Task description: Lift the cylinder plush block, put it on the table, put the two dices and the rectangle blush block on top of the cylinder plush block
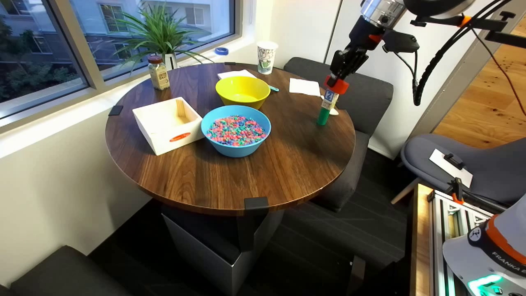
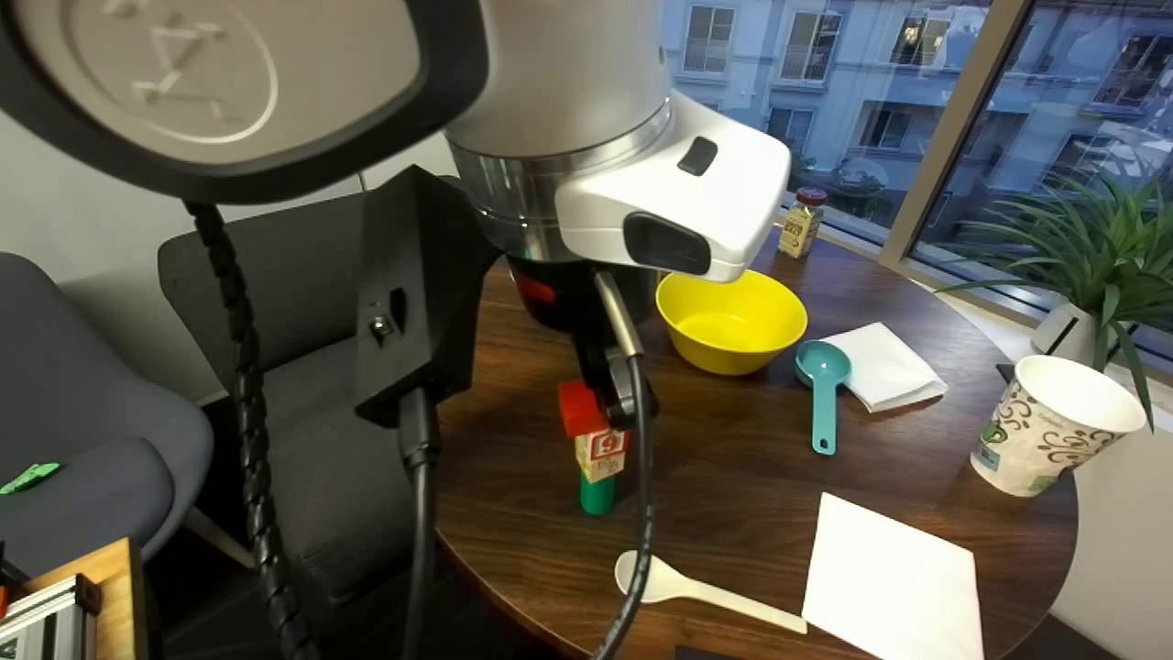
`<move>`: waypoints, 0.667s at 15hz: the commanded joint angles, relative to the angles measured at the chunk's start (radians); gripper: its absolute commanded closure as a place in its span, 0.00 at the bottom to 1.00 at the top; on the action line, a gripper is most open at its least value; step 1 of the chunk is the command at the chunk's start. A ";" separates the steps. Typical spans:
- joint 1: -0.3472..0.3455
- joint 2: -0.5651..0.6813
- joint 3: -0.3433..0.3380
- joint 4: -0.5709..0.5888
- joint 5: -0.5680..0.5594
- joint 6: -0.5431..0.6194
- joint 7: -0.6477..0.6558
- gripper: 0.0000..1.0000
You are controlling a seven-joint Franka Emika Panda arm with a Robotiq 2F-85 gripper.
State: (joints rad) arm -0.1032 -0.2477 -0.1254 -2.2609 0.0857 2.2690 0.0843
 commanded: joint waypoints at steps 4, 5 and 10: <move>0.004 0.019 -0.001 0.019 0.030 -0.014 -0.031 0.42; 0.004 0.019 -0.001 0.019 0.029 -0.012 -0.030 0.41; 0.005 0.018 0.001 0.020 0.029 -0.013 -0.032 0.05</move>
State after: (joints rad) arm -0.1018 -0.2374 -0.1251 -2.2519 0.0887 2.2690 0.0729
